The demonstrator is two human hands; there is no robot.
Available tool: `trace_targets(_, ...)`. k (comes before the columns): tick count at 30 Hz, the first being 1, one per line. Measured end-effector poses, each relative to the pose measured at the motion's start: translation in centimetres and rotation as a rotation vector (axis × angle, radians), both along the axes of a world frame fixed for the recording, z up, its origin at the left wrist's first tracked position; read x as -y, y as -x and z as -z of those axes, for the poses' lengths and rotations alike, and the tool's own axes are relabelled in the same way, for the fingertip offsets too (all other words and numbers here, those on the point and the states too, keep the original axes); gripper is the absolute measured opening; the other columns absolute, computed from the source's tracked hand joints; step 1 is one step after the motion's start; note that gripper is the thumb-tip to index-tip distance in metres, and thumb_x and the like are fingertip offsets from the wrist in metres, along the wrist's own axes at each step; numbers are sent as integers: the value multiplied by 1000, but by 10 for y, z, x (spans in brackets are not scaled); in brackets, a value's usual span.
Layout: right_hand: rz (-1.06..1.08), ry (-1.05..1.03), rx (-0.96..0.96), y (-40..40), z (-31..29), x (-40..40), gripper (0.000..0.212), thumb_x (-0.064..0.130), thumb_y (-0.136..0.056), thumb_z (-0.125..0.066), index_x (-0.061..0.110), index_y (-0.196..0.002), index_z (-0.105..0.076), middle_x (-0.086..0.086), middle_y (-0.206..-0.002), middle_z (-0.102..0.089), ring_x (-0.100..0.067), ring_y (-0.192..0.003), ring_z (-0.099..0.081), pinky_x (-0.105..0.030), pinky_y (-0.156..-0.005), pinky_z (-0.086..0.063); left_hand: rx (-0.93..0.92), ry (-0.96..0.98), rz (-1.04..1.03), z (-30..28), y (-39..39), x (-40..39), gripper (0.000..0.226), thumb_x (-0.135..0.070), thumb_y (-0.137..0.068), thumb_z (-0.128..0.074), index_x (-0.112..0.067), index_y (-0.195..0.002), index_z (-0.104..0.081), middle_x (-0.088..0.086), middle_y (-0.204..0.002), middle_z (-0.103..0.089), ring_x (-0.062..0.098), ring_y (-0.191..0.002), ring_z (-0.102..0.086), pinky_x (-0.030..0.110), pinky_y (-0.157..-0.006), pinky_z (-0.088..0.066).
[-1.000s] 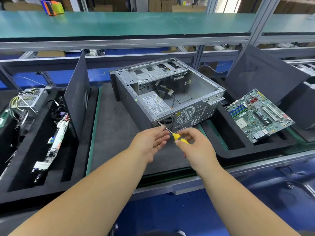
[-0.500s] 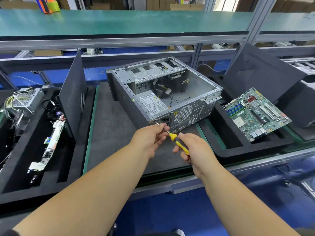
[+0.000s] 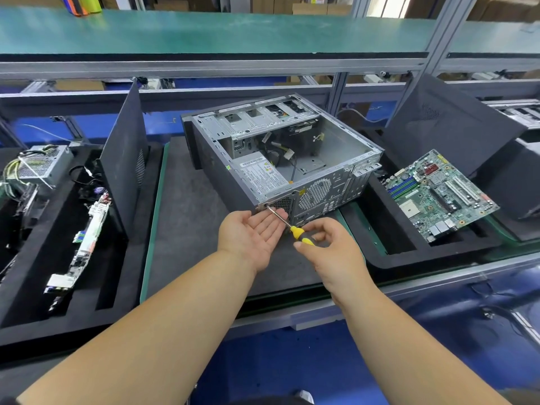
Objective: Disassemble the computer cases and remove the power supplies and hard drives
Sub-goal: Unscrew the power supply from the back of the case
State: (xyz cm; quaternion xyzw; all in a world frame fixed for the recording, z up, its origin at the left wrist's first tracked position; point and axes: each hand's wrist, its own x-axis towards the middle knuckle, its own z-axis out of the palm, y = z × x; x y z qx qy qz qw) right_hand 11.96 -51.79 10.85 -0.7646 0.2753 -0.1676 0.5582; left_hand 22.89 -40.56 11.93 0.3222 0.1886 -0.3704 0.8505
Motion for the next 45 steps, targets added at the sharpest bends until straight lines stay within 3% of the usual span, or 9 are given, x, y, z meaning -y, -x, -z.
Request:
trace_targets(3, 0, 24, -16, -1, -4, 1, 18, 20, -82, -76, 29, -93, -65, 1, -88, -65, 6, -63, -54, -7, -50, -41, -8, -3, 15, 1, -2, -1, 49, -26, -100, -32, 12, -108, -63, 26, -105, -71, 31, -93, -73, 36, -78, -57)
trace_targets(7, -30, -84, -69, -3, -7, 0, 12, 35, -95, -59, 24, -93, -65, 1, -74, -72, 1, -46, -47, -27, -56, -39, -6, -6, 26, 2, -5, -2, 51, -29, -100, -34, 12, -109, -63, 26, -106, -71, 32, -93, -73, 36, -78, -57)
trace_targets(10, -24, -69, -72, -4, -6, 1, 12, 29, -97, -55, 24, -92, -65, 2, -72, -72, 0, -44, -43, -28, -55, -37, -2, -10, 31, 2, -5, -2, 52, -32, -100, -35, 12, -108, -64, 25, -105, -71, 32, -92, -73, 36, -77, -57)
trace_targets(16, 14, -101, -1, -6, -5, 3, 7, 25, -88, -70, 26, -91, -64, 6, -65, -67, -13, -65, -63, -31, -56, -48, -12, -4, 29, 2, -5, -3, 53, -34, -100, -37, 11, -106, -64, 25, -104, -72, 30, -92, -73, 36, -80, -57)
trace_targets(24, 55, 69, 49, -3, -7, 3, 17, 24, -79, -79, 31, -87, -65, 12, -80, -66, 1, -73, -61, -9, -55, -44, -27, -4, 19, 1, -5, -3, 52, -36, -100, -40, 10, -104, -63, 23, -101, -73, 28, -86, -75, 35, -73, -59)
trace_targets(29, -11, 160, -32, 1, -9, -2, 15, 37, -98, -53, 31, -87, -61, 11, -74, -69, 2, -62, -55, -22, -56, -37, -21, -4, 26, 1, -5, -3, 52, -36, -99, -41, 9, -105, -65, 22, -103, -73, 28, -89, -74, 34, -77, -57)
trace_targets(33, -11, 278, -56, 2, -10, -4, 4, 33, -95, -57, 33, -92, -60, 9, -79, -65, -3, -73, -58, -31, -63, -46, -17, 0, 27, 0, -3, -2, 48, -30, -97, -40, 10, -107, -64, 23, -104, -72, 29, -94, -73, 34, -79, -57)
trace_targets(41, 11, 322, 46, 3, -10, -4, 28, 18, -79, -76, 36, -92, -59, 18, -88, -63, 1, -88, -59, -19, -71, -46, 5, -87, 43, -2, -1, 0, 38, -19, -93, -42, 3, -109, -67, 15, -103, -75, 21, -92, -74, 29, -75, -58)
trace_targets(45, -20, 352, 63, 2, -10, -4, 21, 26, -82, -74, 34, -95, -60, 17, -88, -62, 1, -88, -58, -14, -69, -44, 22, -198, 31, -4, 0, 4, 25, -14, -93, -49, -4, -101, -70, 9, -96, -77, 15, -79, -75, 26, -73, -57)
